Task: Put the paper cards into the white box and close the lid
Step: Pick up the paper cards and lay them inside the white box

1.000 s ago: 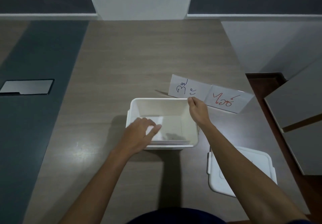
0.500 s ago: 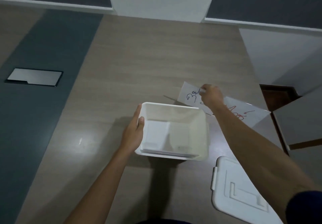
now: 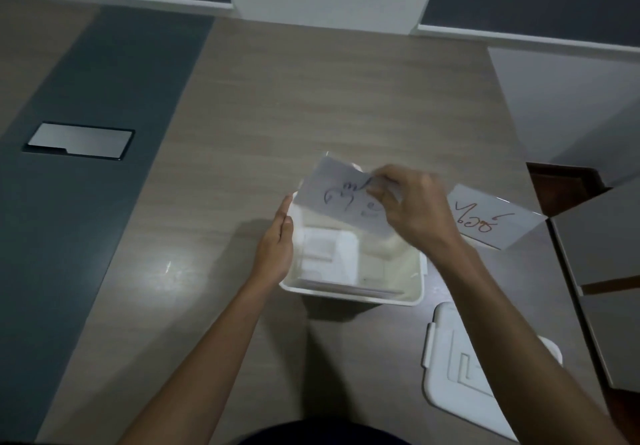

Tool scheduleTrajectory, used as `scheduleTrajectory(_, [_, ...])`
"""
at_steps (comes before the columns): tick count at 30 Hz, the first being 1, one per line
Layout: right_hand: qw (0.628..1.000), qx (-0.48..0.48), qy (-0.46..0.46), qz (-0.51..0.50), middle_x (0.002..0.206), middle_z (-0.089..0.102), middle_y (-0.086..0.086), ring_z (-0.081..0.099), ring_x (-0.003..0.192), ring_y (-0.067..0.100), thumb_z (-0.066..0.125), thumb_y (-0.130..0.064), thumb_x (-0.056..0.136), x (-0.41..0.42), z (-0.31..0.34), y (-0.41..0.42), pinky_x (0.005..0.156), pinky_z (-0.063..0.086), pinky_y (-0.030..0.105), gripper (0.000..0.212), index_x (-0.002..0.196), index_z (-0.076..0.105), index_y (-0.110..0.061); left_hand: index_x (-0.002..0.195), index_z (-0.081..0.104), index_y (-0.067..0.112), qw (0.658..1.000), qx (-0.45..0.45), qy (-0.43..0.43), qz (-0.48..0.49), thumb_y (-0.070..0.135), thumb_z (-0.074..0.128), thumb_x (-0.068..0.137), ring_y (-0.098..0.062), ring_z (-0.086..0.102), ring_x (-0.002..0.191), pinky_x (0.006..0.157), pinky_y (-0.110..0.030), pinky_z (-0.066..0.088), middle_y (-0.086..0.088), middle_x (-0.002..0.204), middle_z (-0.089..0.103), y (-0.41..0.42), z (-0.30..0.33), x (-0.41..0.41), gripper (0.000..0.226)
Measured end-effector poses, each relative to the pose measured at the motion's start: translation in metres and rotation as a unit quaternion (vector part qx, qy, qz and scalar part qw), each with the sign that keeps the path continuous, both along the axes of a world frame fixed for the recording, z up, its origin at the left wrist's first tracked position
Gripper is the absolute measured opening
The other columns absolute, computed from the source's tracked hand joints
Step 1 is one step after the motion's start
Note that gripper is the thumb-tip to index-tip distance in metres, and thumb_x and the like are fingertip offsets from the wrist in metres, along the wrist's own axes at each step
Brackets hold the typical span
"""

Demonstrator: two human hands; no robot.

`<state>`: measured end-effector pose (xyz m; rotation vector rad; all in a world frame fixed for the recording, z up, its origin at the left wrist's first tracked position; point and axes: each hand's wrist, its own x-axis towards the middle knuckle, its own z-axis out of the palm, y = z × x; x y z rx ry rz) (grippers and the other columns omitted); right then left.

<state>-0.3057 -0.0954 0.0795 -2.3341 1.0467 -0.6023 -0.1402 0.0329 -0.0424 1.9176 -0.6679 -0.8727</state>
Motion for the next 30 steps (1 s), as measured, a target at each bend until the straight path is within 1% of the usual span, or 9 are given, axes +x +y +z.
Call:
scheduleTrajectory(5, [0.987,0.092,0.112,0.071,0.090,0.077,0.003,0.069,0.083,0.020,0.066,-0.014,0.089,-0.012,-0.066,0.029,0.071,0.043,0.016,0.009,0.091,0.075,-0.013,0.145,0.034,0.043,1.000,-0.011,-0.008,0.001,0.028,0.030,0.102,-0.015,0.045,0.132,0.099,-0.018,0.027,0.009,0.148,0.045,0.000,-0.002,-0.001,0.045])
scheduleTrajectory(10, [0.931,0.228,0.244,0.148,0.060,0.057,-0.004,0.052,0.059,0.015,0.042,-0.044,0.100,-0.016,-0.093,0.059,0.065,0.042,0.030,0.048,0.059,0.057,-0.022,0.144,0.034,0.047,1.000,-0.007,-0.006,0.003,0.032,0.028,0.102,-0.015,0.047,0.130,0.098,-0.021,0.031,0.008,0.147,0.047,-0.001,-0.004,-0.001,0.045])
scheduleTrajectory(12, [0.937,0.219,0.237,0.136,0.062,0.059,0.003,0.052,0.059,0.018,0.039,-0.049,0.099,-0.017,-0.092,0.058,0.066,0.043,0.035,0.056,0.066,0.062,-0.009,0.143,0.033,0.048,1.000,-0.007,-0.008,-0.001,0.032,0.028,0.102,-0.013,0.048,0.126,0.097,-0.021,0.031,0.007,0.144,0.048,-0.002,-0.003,-0.002,0.044])
scheduleTrajectory(14, [0.947,0.216,0.202,0.125,0.068,0.064,-0.004,0.054,0.063,0.012,0.043,-0.047,0.098,-0.020,-0.086,0.051,0.064,0.042,0.028,0.050,0.079,0.069,-0.008,0.144,0.033,0.046,1.000,-0.010,-0.017,-0.001,0.031,0.028,0.103,-0.014,0.048,0.126,0.097,-0.021,0.031,0.006,0.145,0.047,-0.003,-0.005,-0.001,0.044])
scheduleTrajectory(18, [0.994,0.106,0.020,-0.008,0.101,0.073,-0.003,0.063,0.090,0.010,0.059,-0.032,0.094,-0.039,-0.073,0.007,0.082,0.049,0.024,0.023,0.103,0.072,-0.015,0.145,0.034,0.041,0.999,-0.012,-0.034,-0.010,0.028,0.030,0.103,-0.022,0.048,0.130,0.097,-0.023,0.033,-0.001,0.146,0.048,-0.011,-0.009,-0.002,0.045])
scheduleTrajectory(21, [0.985,-0.018,-0.019,-0.171,0.119,0.065,0.008,0.055,0.114,0.024,0.065,-0.017,0.088,-0.071,-0.083,-0.049,0.096,0.037,0.026,0.028,0.115,0.065,-0.012,0.147,0.035,0.035,0.998,-0.017,-0.045,-0.031,0.024,0.031,0.103,-0.020,0.044,0.134,0.099,-0.020,0.029,0.000,0.148,0.046,-0.020,-0.009,-0.005,0.045])
scheduleTrajectory(24, [0.955,-0.017,0.101,-0.277,0.140,0.051,0.013,0.037,0.136,0.034,0.067,-0.010,0.084,-0.111,-0.100,-0.099,0.114,0.028,0.044,0.055,0.136,0.048,-0.010,0.147,0.036,0.032,0.997,-0.027,-0.044,-0.051,0.022,0.031,0.103,-0.008,0.041,0.132,0.101,-0.016,0.024,0.004,0.148,0.044,-0.029,-0.008,-0.009,0.045])
scheduleTrajectory(27, [0.909,0.025,0.261,-0.324,0.151,0.040,0.010,0.016,0.147,0.034,0.067,-0.016,0.085,-0.148,-0.111,-0.128,0.115,0.000,0.063,0.067,0.144,0.036,-0.016,0.147,0.036,0.033,0.997,-0.024,-0.041,-0.061,0.023,0.031,0.103,0.001,0.037,0.123,0.101,-0.015,0.024,0.009,0.145,0.045,-0.036,-0.008,-0.013,0.045])
scheduleTrajectory(30, [0.895,0.025,0.308,-0.323,0.127,0.062,0.013,0.039,0.136,0.033,0.070,-0.019,0.084,-0.170,-0.117,-0.138,0.113,-0.002,0.065,0.046,0.128,0.055,-0.017,0.147,0.036,0.034,0.996,-0.022,-0.046,-0.070,0.024,0.031,0.103,0.001,0.036,0.124,0.102,-0.017,0.024,0.015,0.140,0.044,-0.039,-0.010,-0.013,0.045])
